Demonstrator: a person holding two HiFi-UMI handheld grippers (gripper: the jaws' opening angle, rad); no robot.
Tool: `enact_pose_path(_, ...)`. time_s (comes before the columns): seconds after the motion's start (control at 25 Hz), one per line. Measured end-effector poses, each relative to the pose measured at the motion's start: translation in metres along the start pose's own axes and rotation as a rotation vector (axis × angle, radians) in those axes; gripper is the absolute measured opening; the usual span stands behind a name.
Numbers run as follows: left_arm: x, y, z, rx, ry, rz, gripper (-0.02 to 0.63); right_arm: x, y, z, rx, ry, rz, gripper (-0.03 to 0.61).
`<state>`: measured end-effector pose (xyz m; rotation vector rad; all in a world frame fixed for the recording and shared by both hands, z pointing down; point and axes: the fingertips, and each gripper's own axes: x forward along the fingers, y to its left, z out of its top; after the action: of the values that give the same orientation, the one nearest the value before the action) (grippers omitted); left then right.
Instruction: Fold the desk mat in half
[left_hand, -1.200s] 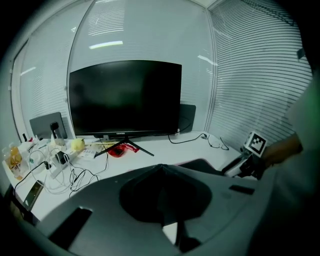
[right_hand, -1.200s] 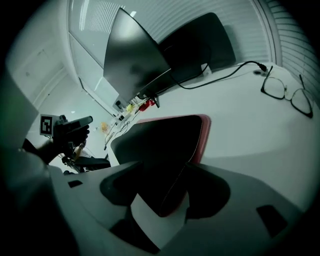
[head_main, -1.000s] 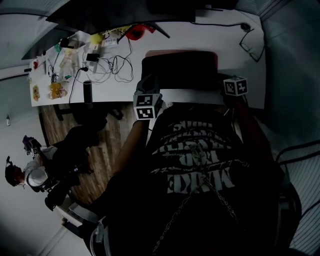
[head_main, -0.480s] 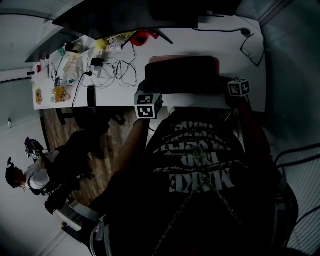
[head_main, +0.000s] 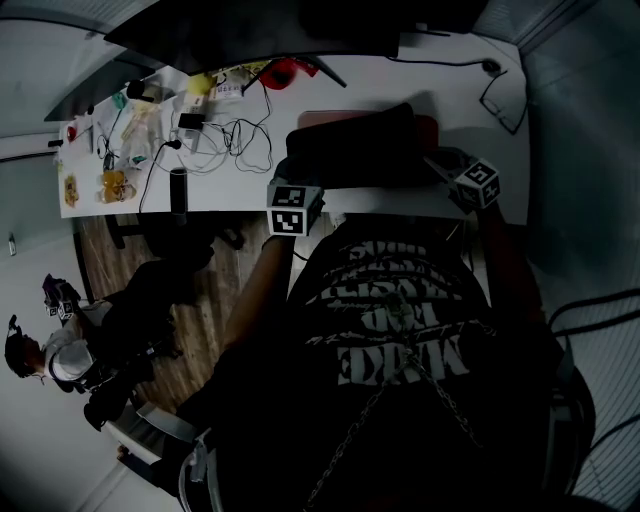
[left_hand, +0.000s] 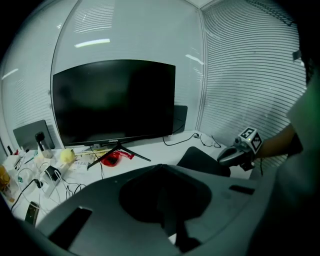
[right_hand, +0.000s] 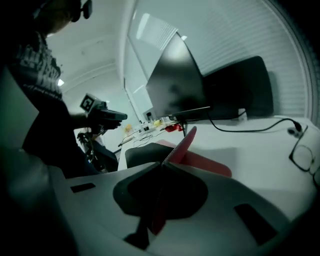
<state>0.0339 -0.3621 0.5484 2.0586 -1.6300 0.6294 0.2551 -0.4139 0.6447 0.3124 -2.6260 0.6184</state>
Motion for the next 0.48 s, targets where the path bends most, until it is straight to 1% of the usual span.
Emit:
enact_pose_path(0.12, 0.002, 0.001, 0.005, 0.009, -0.01, -0.015, -0.012, -0.002, 0.024, -0.006, -0.14, 0.039, 0.043, 0.015)
enact_pose_path(0.24, 0.01, -0.009, 0.011, 0.054, -0.007, -0.066, -0.012, -0.006, 0.042, -0.009, -0.236, 0.05, 0.065, 0.015)
enact_pose_path(0.36, 0.019, -0.027, 0.019, 0.118, -0.019, -0.14, -0.007, -0.011, 0.054, -0.002, -0.271, 0.014, 0.075, 0.014)
enact_pose_path(0.4, 0.021, -0.033, 0.022, 0.135, -0.024, -0.165, 0.003, -0.012, 0.059, 0.002, -0.273, 0.0, 0.079, 0.014)
enact_pose_path(0.48, 0.023, -0.044, 0.029, 0.166, -0.033, -0.209, 0.06, -0.016, 0.068, 0.009, -0.279, -0.024, 0.091, 0.012)
